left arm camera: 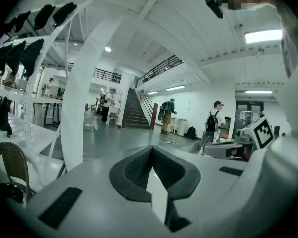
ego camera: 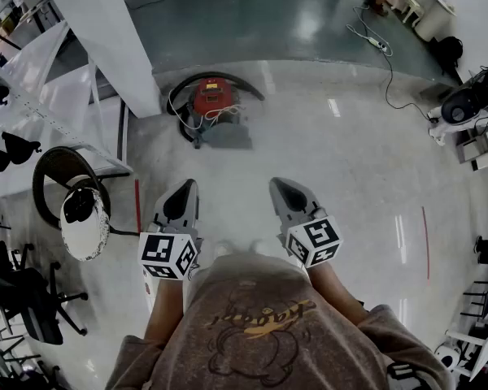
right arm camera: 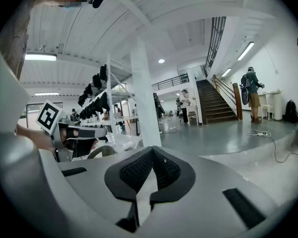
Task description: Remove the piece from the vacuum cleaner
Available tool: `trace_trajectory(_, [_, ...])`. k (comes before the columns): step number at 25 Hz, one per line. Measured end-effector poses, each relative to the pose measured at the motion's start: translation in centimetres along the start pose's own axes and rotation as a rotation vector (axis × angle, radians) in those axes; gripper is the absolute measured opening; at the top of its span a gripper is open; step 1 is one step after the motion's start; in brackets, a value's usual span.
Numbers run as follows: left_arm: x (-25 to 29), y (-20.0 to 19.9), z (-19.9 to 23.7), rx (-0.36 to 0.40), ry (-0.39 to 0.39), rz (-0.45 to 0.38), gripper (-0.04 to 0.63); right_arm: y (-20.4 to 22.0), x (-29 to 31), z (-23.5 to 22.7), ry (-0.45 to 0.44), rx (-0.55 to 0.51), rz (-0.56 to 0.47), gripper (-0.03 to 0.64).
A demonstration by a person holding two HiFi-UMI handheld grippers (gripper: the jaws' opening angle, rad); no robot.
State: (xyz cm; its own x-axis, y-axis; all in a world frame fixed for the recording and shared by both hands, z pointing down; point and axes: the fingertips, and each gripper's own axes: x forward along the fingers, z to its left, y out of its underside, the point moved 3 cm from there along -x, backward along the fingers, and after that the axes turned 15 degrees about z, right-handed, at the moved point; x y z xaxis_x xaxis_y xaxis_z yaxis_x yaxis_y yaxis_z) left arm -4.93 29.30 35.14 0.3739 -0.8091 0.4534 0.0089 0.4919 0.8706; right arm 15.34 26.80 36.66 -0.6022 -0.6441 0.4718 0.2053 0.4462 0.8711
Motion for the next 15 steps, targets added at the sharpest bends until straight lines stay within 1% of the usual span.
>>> trace_trajectory(10, [-0.7, 0.1, -0.1, -0.001, 0.022, -0.002, 0.003, 0.1, -0.5, 0.2, 0.014, -0.01, 0.001, 0.0])
trace_trajectory(15, [-1.1, 0.3, 0.3, 0.01, 0.033, 0.004, 0.003, 0.0, -0.8, 0.9, 0.024, 0.013, -0.022, 0.0])
